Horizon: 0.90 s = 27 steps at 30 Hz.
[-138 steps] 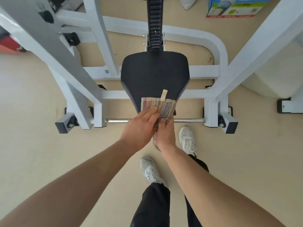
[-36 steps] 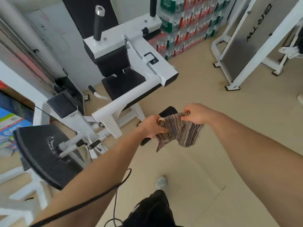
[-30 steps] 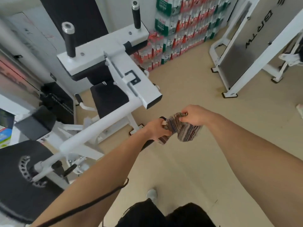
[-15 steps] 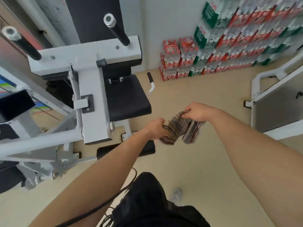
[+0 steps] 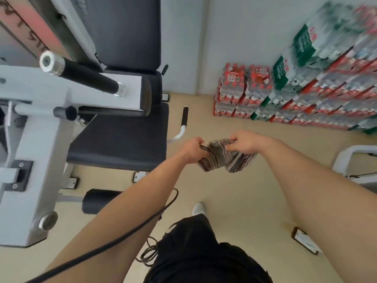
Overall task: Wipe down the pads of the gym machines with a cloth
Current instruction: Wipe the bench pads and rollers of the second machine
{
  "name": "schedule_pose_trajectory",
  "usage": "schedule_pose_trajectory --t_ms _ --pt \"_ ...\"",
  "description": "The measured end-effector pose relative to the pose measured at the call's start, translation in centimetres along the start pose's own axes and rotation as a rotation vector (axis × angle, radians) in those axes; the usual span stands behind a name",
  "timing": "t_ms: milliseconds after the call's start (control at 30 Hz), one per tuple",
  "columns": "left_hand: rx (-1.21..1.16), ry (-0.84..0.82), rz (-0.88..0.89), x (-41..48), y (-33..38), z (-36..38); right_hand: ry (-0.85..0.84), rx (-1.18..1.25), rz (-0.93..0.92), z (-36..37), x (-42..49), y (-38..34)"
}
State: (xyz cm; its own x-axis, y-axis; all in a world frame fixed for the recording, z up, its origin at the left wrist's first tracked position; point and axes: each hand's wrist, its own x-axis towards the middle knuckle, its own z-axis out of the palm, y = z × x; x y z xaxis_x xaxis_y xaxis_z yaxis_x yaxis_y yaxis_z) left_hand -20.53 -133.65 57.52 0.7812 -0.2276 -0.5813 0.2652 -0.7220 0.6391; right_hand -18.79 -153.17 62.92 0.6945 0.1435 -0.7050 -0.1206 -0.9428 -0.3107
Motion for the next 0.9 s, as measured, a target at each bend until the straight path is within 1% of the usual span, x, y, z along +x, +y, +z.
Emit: schedule_pose_trajectory --t_ms 133,267,467,567,700,800,900 --pt "-0.008 0.065 -0.043 4.9 4.7 -1.5 0.014 -0.028 -0.045 -6.9 4.9 2.1" --pt "-0.083 0.126 -0.127 9.7 6.9 -3.4 -0.042 -0.133 -0.137 -12.7 10.7 2.4" --pt "-0.237 0.307 -0.294 15.0 8.8 -6.3 -0.145 -0.26 -0.307 -19.1 20.6 0.3" --pt "-0.378 0.419 -0.402 16.4 9.5 -6.5 -0.215 -0.325 -0.388 -21.1 23.9 -1.4" --pt "-0.511 0.494 -0.532 18.0 9.2 -6.4 -0.329 -0.418 -0.448 -22.2 27.9 -3.5" --pt "-0.59 0.583 -0.61 19.0 7.9 -7.2 -0.427 -0.454 -0.475 -22.1 30.8 -5.7" --pt "-0.648 0.661 -0.681 20.0 5.0 -8.5 -0.492 -0.532 -0.503 -21.1 33.8 -8.7"
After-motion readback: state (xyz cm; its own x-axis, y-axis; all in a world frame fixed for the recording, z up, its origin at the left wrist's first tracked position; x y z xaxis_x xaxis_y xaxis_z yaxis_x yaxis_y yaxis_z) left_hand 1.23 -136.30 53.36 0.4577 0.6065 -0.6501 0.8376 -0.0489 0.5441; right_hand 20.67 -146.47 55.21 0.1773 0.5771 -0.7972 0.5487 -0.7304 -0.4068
